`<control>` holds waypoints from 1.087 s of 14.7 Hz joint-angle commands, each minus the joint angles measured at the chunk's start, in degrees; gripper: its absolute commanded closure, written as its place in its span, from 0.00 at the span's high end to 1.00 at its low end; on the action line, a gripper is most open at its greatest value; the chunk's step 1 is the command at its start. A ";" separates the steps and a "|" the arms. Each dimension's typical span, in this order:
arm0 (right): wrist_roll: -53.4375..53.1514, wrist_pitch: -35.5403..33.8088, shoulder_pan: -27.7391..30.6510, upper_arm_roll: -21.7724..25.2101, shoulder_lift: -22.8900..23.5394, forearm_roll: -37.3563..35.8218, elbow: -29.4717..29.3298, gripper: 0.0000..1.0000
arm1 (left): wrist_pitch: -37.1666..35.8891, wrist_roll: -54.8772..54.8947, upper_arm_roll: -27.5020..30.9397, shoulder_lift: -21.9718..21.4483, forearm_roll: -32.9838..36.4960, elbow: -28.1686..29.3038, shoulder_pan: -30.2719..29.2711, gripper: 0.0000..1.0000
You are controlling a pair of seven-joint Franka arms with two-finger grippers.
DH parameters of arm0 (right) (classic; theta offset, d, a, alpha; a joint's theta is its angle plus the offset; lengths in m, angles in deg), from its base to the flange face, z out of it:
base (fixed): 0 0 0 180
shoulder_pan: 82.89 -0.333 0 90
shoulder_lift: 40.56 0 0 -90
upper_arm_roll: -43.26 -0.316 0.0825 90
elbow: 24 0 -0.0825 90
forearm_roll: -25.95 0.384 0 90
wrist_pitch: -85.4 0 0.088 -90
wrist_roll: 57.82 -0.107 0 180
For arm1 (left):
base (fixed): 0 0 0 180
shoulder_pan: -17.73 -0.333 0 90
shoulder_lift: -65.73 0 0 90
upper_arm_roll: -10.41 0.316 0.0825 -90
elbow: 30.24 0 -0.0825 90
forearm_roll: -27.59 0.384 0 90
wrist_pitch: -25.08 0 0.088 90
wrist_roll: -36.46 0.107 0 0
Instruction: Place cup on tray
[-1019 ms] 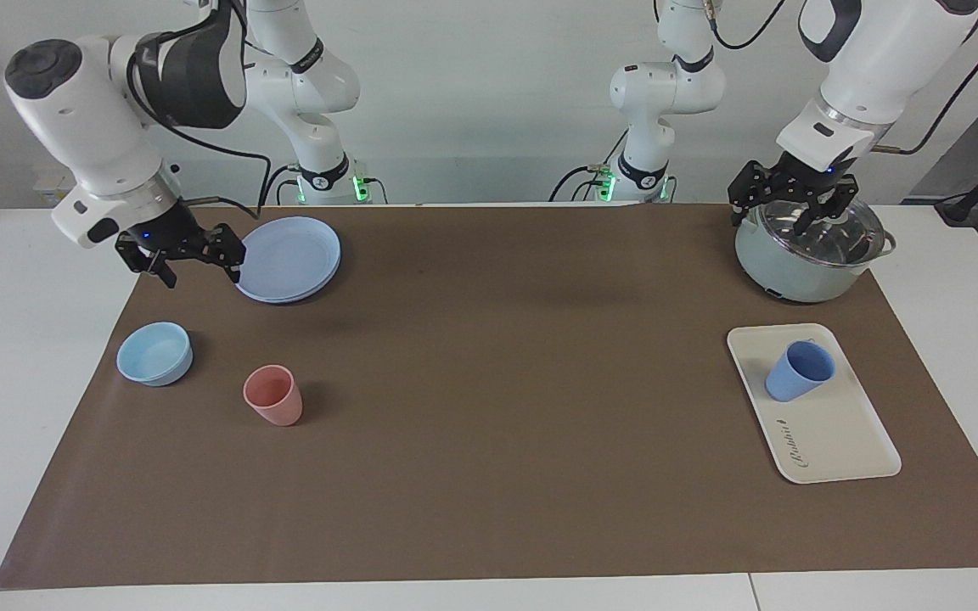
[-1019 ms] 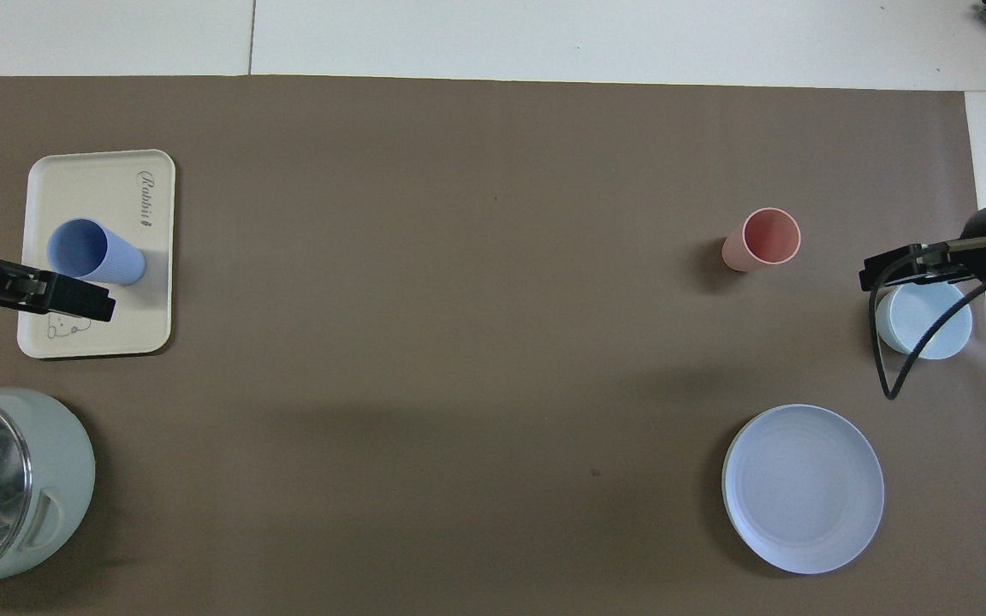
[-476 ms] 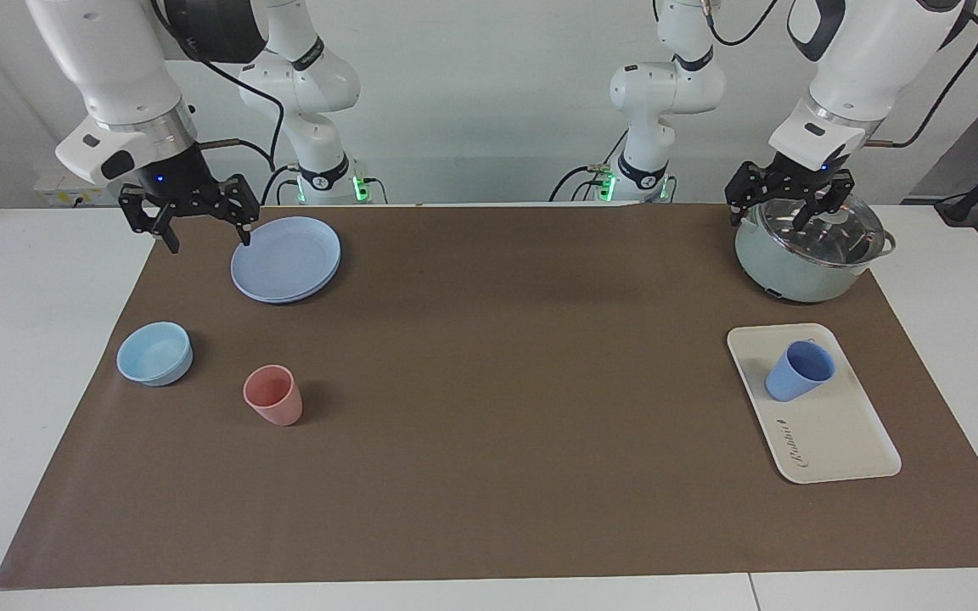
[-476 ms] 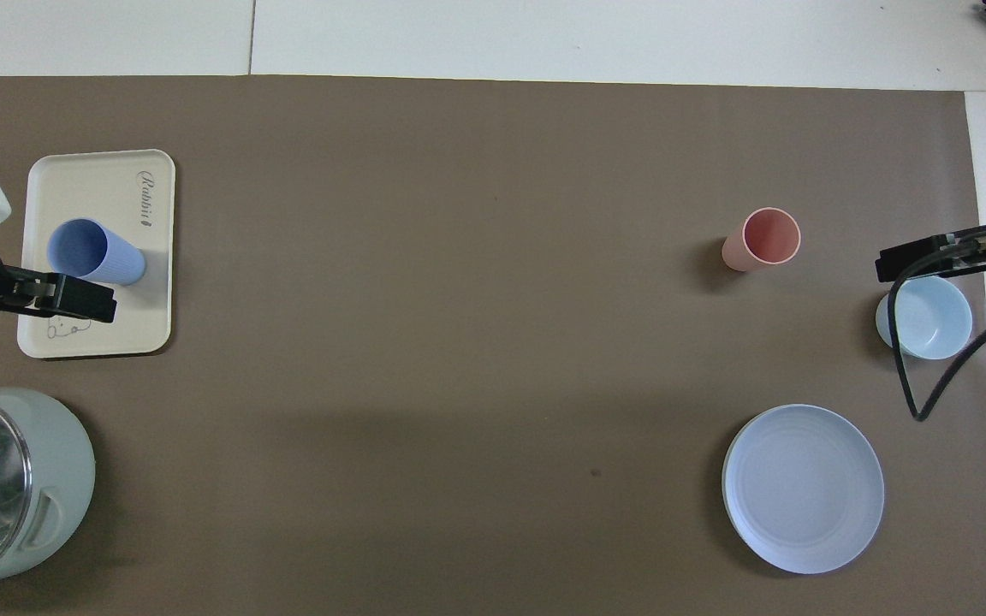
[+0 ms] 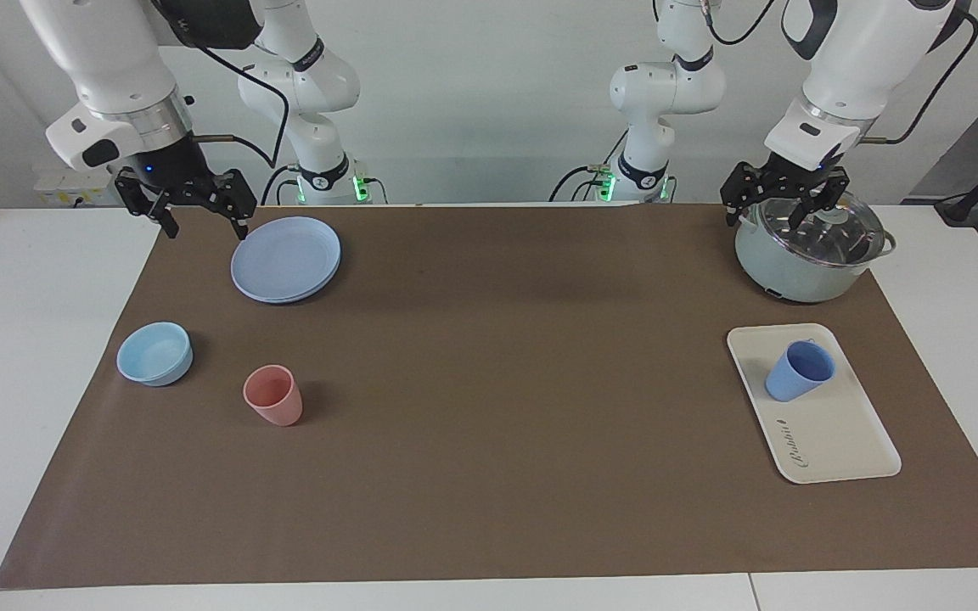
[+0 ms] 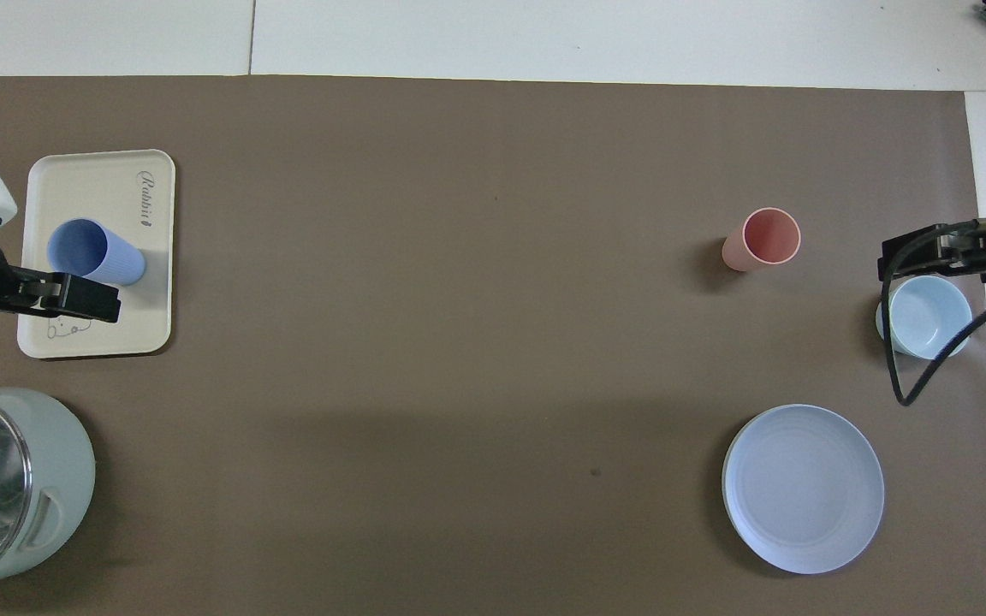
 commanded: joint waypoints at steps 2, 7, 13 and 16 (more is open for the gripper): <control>-1.06 -1.48 0.67 -0.22 0.50 3.88 -0.76 1.00 | 0.82 -0.72 0.36 -1.69 1.10 1.89 0.78 1.00; -0.19 -1.39 -0.02 -0.40 0.33 1.82 -0.59 1.00 | 0.47 1.66 0.36 -1.69 1.01 1.89 0.25 1.00; 1.84 -1.47 0.07 -0.40 0.24 1.37 -0.41 1.00 | 0.47 1.13 0.44 -1.78 0.40 1.89 0.08 1.00; 1.84 -1.56 0.24 -0.40 0.15 1.72 -0.41 1.00 | 0.47 1.22 0.36 -1.78 0.31 1.89 0.08 1.00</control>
